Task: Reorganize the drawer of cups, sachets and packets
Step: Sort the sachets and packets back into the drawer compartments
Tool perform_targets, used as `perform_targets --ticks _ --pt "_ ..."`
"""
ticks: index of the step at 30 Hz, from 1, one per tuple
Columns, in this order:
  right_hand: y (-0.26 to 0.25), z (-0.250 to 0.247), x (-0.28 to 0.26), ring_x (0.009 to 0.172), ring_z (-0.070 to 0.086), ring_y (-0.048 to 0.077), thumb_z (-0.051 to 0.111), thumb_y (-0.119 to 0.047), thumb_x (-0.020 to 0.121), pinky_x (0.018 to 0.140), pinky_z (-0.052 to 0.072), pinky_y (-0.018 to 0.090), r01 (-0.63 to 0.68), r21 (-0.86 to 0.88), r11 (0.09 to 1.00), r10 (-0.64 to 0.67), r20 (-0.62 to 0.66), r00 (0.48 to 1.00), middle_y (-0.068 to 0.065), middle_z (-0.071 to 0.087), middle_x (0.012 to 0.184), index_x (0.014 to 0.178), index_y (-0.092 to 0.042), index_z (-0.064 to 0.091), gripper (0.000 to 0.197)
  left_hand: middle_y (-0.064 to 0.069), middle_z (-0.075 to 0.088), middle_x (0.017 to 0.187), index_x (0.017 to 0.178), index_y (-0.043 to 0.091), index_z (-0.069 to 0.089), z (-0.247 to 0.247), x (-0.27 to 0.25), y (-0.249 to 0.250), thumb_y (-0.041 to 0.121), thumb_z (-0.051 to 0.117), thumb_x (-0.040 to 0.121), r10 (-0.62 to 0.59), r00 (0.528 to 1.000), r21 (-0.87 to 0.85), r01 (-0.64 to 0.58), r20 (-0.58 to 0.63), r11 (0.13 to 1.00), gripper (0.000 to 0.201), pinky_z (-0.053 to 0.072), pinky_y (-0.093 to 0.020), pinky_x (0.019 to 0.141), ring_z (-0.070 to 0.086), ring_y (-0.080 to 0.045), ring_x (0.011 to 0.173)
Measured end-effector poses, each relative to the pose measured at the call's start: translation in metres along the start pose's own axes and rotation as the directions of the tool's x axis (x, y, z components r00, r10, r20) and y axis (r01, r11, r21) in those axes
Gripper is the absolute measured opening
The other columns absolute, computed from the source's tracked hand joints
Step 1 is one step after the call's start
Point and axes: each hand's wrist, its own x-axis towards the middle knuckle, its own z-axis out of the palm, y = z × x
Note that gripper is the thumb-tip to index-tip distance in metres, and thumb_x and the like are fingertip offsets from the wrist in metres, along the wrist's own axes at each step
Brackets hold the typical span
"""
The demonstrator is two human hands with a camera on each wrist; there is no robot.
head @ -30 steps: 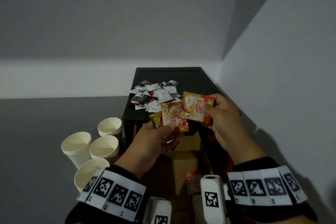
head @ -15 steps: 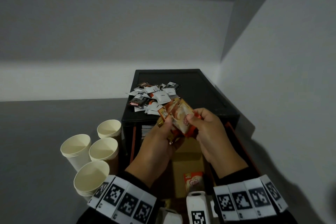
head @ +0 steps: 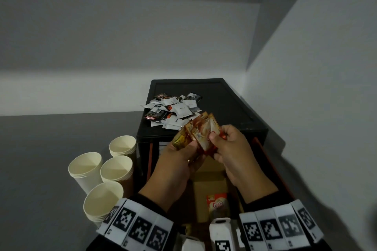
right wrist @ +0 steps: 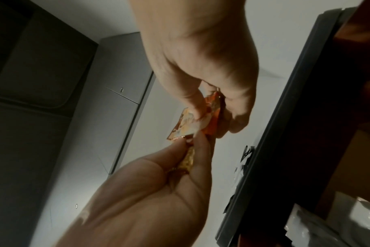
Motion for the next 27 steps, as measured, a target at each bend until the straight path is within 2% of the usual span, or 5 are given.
perform_targets --ticks 8,12,17,22,27 --pt "-0.019 -0.03 0.01 0.087 0.062 0.018 0.052 -0.001 0.092 0.06 0.05 0.03 0.079 0.077 0.994 -0.065 -0.174 0.983 0.002 0.056 0.104 0.101 -0.025 0.046 0.027 -0.008 0.052 0.089 0.091 0.022 0.05 -0.011 0.002 0.011 -0.011 0.044 0.088 0.178 0.975 0.179 -0.152 -0.135 0.972 0.035 0.042 -0.026 0.064 0.05 -0.016 0.074" --pt "-0.016 -0.031 0.006 0.073 0.067 0.012 0.06 -0.002 0.088 0.049 0.049 0.022 0.082 -0.081 0.993 -0.088 -0.078 0.993 0.004 0.065 0.096 0.112 -0.03 0.047 0.039 0.006 0.061 0.099 0.07 0.016 0.057 -0.013 0.0 0.007 -0.017 0.054 0.081 0.323 0.946 0.389 -0.286 -0.033 0.876 0.034 0.049 -0.031 0.081 0.059 -0.016 0.096" --pt "-0.012 -0.018 0.0 0.074 0.065 0.013 0.056 -0.004 0.09 0.07 0.054 0.028 0.075 -0.252 0.965 -0.057 0.078 0.995 0.003 0.07 0.08 0.073 -0.018 0.068 0.026 0.008 0.061 0.102 0.069 0.016 0.066 -0.013 -0.002 0.004 -0.019 0.061 0.076 0.432 0.901 0.485 -0.395 0.04 0.78 0.035 0.054 -0.024 0.08 0.059 -0.007 0.098" --pt "-0.019 -0.015 -0.005 0.08 0.063 0.019 0.048 -0.022 0.096 0.081 0.05 0.039 -0.07 -0.149 0.986 0.094 0.161 0.982 0.006 0.068 0.08 0.076 -0.013 0.067 0.03 0.01 0.061 0.101 0.071 0.021 0.067 -0.017 -0.005 0.006 -0.017 0.061 0.078 0.473 0.877 0.529 -0.44 0.08 0.726 0.039 0.054 -0.019 0.074 0.06 -0.003 0.098" --pt "-0.026 -0.014 -0.005 0.088 0.065 0.028 0.052 -0.032 0.093 0.087 0.052 0.044 0.0 -0.188 0.982 0.017 0.089 0.996 0.009 0.069 0.083 0.067 -0.016 0.068 0.034 -0.001 0.064 0.097 0.078 0.031 0.065 -0.018 -0.007 0.01 -0.004 0.061 0.084 0.559 0.824 0.584 -0.499 0.091 0.641 0.036 0.047 -0.007 0.068 0.061 -0.006 0.089"
